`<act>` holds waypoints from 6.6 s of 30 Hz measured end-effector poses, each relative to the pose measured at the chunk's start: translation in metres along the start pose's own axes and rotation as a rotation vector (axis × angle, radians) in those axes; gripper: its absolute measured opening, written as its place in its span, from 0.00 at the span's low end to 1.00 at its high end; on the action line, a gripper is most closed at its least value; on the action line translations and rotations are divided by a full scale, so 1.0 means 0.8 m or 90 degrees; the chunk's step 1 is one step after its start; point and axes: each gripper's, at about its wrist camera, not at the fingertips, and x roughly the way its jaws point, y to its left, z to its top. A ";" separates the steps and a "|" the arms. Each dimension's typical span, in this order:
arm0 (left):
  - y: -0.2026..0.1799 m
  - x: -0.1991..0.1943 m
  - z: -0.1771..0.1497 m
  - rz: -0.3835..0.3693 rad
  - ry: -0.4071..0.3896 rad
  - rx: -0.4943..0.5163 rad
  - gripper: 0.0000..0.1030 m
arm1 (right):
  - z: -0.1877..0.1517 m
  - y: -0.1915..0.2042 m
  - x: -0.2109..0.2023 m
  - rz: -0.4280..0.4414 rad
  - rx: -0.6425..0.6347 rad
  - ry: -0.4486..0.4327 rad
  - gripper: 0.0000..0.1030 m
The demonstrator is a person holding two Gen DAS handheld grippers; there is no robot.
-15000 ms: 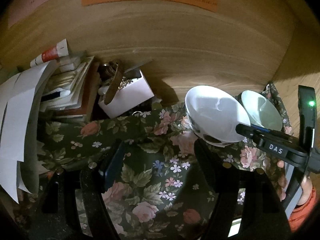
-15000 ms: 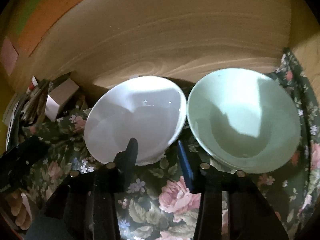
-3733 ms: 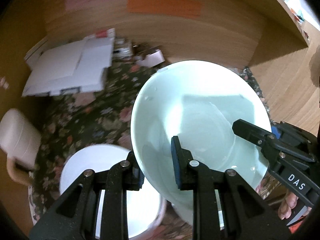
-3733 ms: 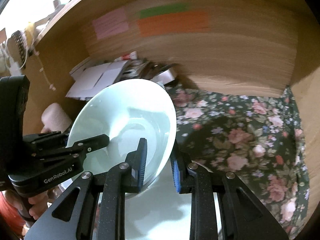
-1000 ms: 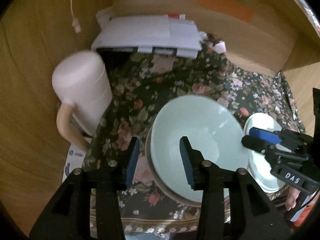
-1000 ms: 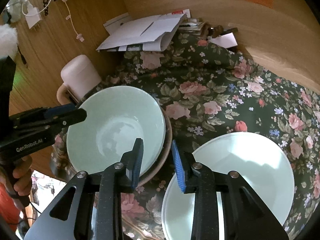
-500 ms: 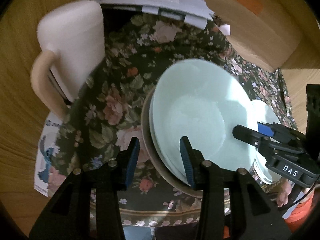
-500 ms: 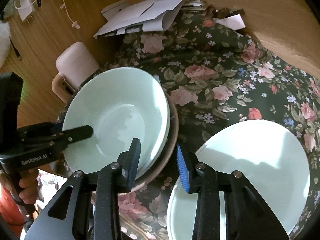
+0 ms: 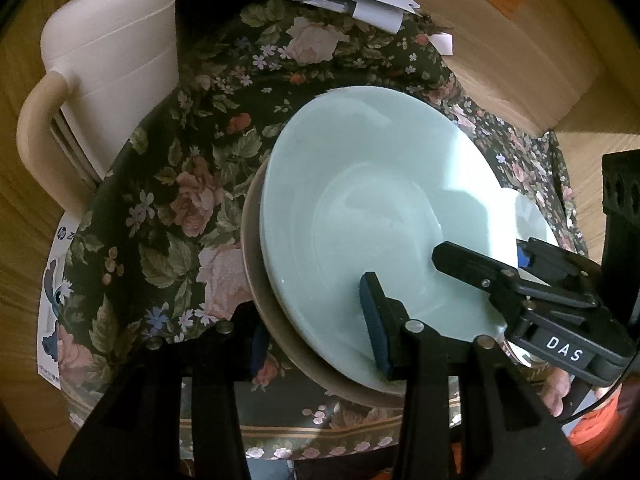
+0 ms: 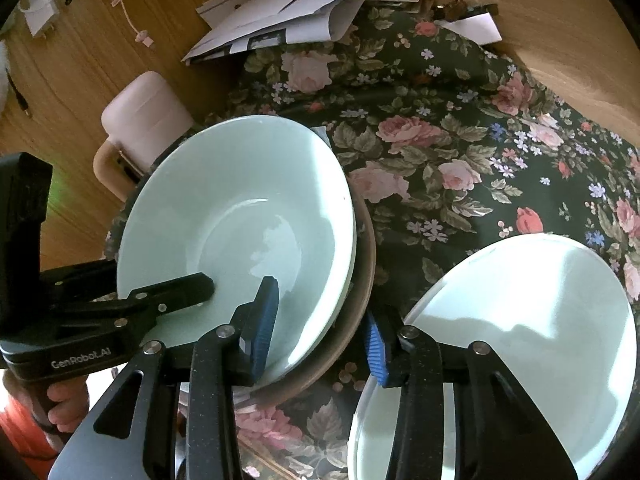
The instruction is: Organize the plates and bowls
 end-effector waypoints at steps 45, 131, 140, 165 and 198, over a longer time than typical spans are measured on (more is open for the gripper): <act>-0.166 -0.054 0.021 -0.045 -0.091 0.114 0.41 | -0.027 -0.087 -0.161 -0.053 0.077 -0.144 0.34; -0.256 -0.233 -0.067 -0.016 -0.508 0.186 1.00 | -0.118 -0.048 -0.367 -0.166 -0.015 -0.487 1.00; -0.251 -0.231 -0.069 -0.021 -0.503 0.182 1.00 | -0.120 -0.046 -0.364 -0.161 -0.015 -0.484 1.00; -0.254 -0.230 -0.066 -0.023 -0.505 0.181 1.00 | -0.115 -0.053 -0.363 -0.160 -0.006 -0.486 1.00; -0.267 -0.228 -0.064 -0.033 -0.501 0.175 1.00 | -0.115 -0.052 -0.357 -0.158 0.001 -0.483 1.00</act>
